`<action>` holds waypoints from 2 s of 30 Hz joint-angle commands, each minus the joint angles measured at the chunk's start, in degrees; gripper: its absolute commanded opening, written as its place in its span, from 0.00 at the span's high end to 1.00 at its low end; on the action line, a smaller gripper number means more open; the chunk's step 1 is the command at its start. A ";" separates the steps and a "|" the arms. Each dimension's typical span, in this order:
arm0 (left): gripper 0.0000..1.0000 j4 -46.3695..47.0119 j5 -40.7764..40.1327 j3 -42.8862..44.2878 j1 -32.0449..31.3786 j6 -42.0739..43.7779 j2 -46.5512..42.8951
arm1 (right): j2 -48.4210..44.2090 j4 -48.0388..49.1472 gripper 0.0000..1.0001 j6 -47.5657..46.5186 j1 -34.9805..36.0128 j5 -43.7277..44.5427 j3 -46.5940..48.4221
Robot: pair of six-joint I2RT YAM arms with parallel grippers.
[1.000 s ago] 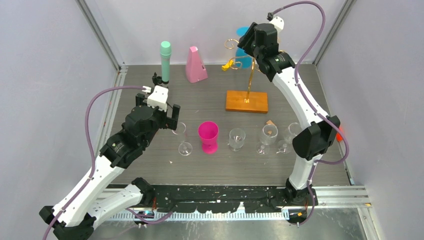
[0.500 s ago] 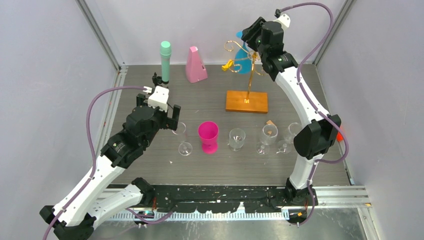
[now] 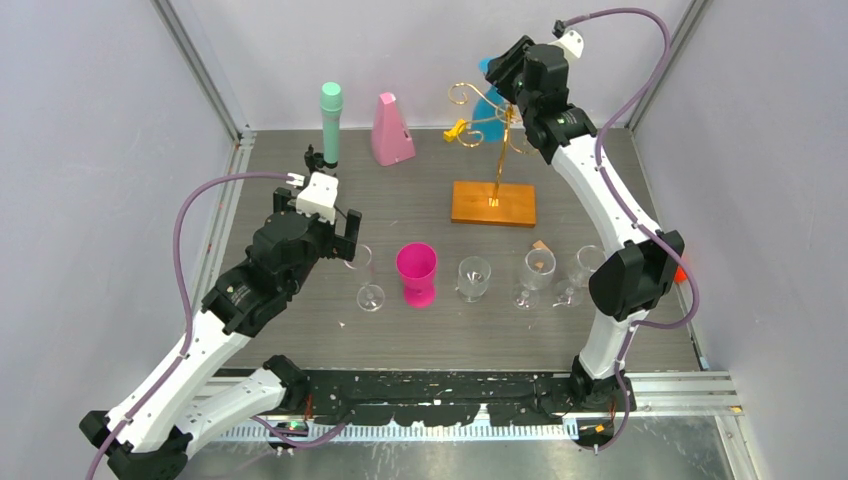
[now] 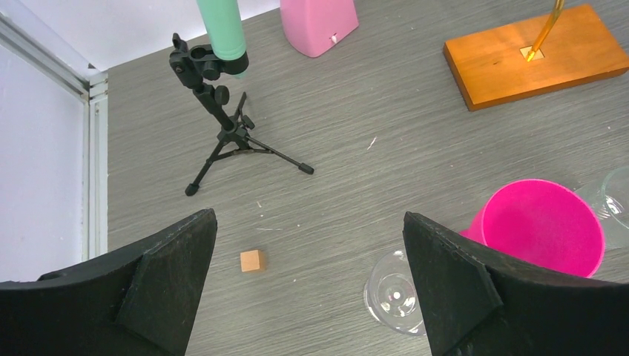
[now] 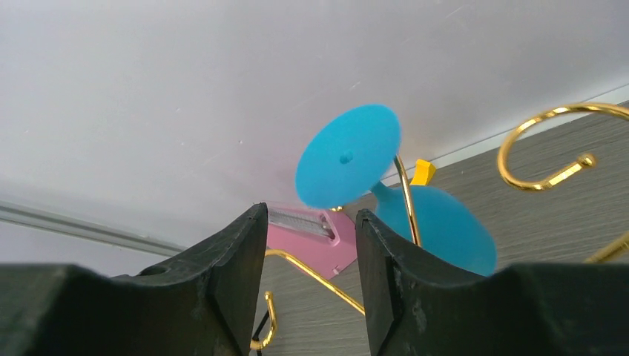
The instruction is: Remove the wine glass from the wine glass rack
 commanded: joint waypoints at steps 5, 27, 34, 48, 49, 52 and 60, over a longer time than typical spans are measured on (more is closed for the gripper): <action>0.00 3.32 -0.95 -0.19 -0.09 0.77 0.13 | 0.42 0.15 0.48 0.40 -1.57 1.16 2.94; 0.00 3.44 -0.67 -0.34 -0.14 0.51 0.77 | 3.83 5.31 0.71 10.28 -6.12 -10.81 1.82; 0.00 3.41 -0.92 -0.27 -0.07 0.69 1.15 | 2.19 6.49 0.72 9.72 -6.08 -9.94 0.04; 0.00 3.35 -0.38 0.10 0.40 0.36 1.97 | 4.18 7.19 0.65 18.20 -6.16 -15.66 0.54; 0.00 3.35 -0.33 0.06 0.36 0.27 2.04 | 4.39 7.56 0.65 18.62 -6.17 -15.88 0.59; 0.00 3.17 0.43 0.27 0.49 0.16 2.11 | 5.26 8.68 0.65 19.19 -6.17 -15.91 0.76; 0.00 3.07 0.33 0.31 0.80 0.00 2.57 | 6.17 8.86 0.66 20.43 -6.25 -15.00 1.19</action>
